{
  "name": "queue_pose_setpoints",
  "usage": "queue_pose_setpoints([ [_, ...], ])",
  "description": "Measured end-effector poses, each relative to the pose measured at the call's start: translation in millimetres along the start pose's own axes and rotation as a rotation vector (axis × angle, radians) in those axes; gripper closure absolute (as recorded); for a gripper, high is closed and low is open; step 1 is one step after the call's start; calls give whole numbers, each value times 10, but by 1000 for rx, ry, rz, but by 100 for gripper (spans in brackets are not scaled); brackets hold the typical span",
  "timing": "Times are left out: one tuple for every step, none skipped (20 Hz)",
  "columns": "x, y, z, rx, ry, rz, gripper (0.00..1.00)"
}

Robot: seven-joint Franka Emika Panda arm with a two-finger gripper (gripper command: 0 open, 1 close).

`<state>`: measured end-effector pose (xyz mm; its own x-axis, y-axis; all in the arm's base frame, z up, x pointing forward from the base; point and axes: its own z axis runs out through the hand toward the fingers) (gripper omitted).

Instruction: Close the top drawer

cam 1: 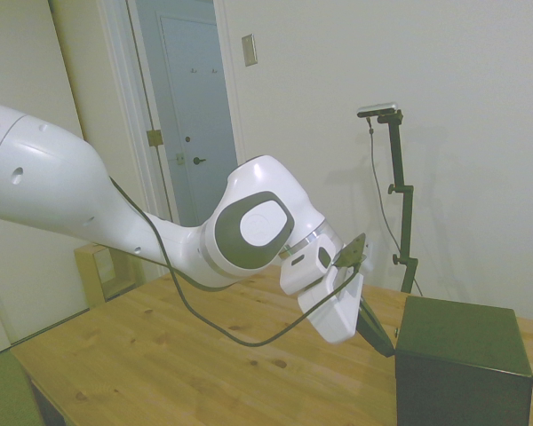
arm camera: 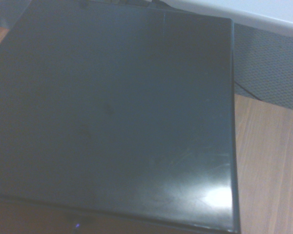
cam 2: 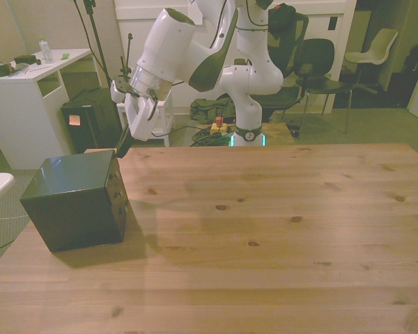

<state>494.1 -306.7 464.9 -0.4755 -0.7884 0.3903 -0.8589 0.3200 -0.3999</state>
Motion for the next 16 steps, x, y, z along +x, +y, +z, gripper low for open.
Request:
queue_pose_setpoints([
  [-1, -3, 12, -2, 1, -1, 100],
  [-7, -4, 24, -3, 1, -3, 100],
  [-14, -5, 33, -4, 1, -5, 100],
  [-24, -8, 37, -4, 1, -7, 100],
  [-38, -12, 40, -3, 0, -9, 100],
  [-58, -17, 40, -1, -2, -13, 100],
  [-96, -24, 32, 2, -5, -19, 100],
  [-152, -32, 13, 5, -9, -28, 100],
  [-226, -39, -11, 9, -15, -39, 100],
  [-316, -39, -39, 13, -22, -53, 100],
  [-411, -33, -69, 17, -30, -68, 100],
  [-506, -20, -100, 20, -38, -83, 100],
  [-592, -1, -132, 22, -46, -97, 100],
  [-672, 27, -160, 23, -54, -109, 100],
  [-757, 61, -192, 24, -62, -123, 100],
  [-826, 93, -226, 26, -69, -135, 100],
])
